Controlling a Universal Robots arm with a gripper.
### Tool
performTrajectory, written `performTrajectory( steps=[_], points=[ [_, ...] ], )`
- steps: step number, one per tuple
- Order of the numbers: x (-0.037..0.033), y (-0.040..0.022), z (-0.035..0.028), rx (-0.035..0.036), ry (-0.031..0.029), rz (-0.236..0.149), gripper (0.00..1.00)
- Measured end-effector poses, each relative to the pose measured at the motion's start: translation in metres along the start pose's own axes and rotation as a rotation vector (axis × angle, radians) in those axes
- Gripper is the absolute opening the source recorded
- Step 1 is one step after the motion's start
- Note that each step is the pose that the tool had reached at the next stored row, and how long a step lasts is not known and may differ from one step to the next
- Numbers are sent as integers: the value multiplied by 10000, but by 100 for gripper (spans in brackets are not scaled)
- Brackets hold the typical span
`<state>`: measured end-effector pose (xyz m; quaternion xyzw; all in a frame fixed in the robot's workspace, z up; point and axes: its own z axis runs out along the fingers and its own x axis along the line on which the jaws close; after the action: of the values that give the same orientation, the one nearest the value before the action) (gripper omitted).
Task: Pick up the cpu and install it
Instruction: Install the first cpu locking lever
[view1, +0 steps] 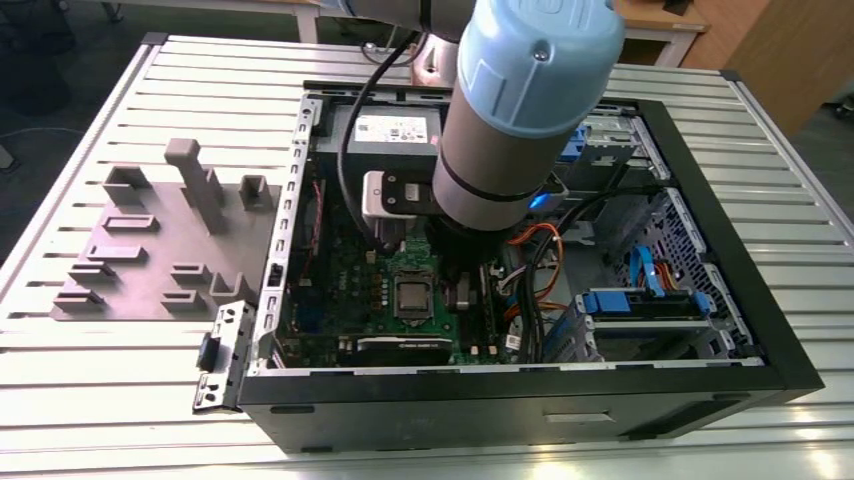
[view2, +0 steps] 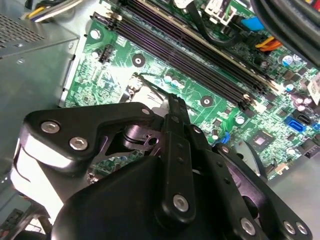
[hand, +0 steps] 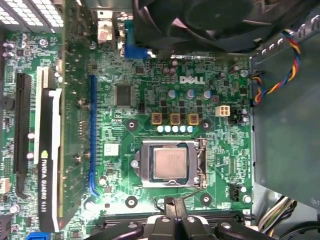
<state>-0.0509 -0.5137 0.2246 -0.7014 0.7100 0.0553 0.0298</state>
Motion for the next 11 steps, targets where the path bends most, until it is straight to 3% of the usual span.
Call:
performTrajectory(
  steps=[11],
  points=[
    [42, -4, 77, 0, -1, -1, 11]
  ],
)
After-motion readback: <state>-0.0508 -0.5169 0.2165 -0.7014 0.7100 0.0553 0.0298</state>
